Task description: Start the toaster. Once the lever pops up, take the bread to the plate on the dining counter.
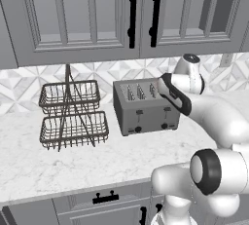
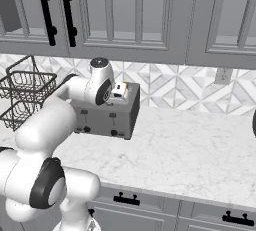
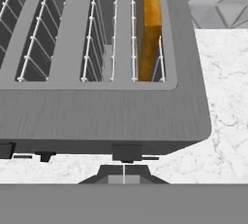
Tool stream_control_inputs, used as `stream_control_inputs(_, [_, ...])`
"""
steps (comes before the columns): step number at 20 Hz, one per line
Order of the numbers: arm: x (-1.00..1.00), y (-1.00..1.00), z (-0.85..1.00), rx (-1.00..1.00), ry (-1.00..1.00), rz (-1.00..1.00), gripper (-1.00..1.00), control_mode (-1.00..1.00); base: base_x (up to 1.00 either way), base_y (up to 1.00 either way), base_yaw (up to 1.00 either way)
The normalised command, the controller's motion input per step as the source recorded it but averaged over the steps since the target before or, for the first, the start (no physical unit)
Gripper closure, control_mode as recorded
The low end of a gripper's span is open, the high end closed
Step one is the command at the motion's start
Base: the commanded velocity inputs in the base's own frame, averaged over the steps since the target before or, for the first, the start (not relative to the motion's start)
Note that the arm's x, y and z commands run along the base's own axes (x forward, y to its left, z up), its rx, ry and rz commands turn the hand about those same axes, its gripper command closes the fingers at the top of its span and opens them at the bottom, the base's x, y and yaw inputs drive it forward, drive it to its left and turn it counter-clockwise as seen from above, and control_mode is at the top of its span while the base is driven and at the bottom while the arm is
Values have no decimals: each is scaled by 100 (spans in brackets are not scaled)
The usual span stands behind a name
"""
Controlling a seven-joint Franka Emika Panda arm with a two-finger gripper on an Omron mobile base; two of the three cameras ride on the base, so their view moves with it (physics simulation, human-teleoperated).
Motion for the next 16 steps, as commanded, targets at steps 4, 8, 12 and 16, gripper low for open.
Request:
stream_control_inputs(4, [2,-1,-1,-1,0,0,100,-100,0,0,0])
stream_control_inputs(8, [0,0,-16,-2,0,0,100,-100,0,0,0])
stream_control_inputs(12, [0,0,-27,0,0,0,100,-100,0,0,0])
stream_control_inputs(16, [0,0,-37,0,0,0,100,-100,0,0,0])
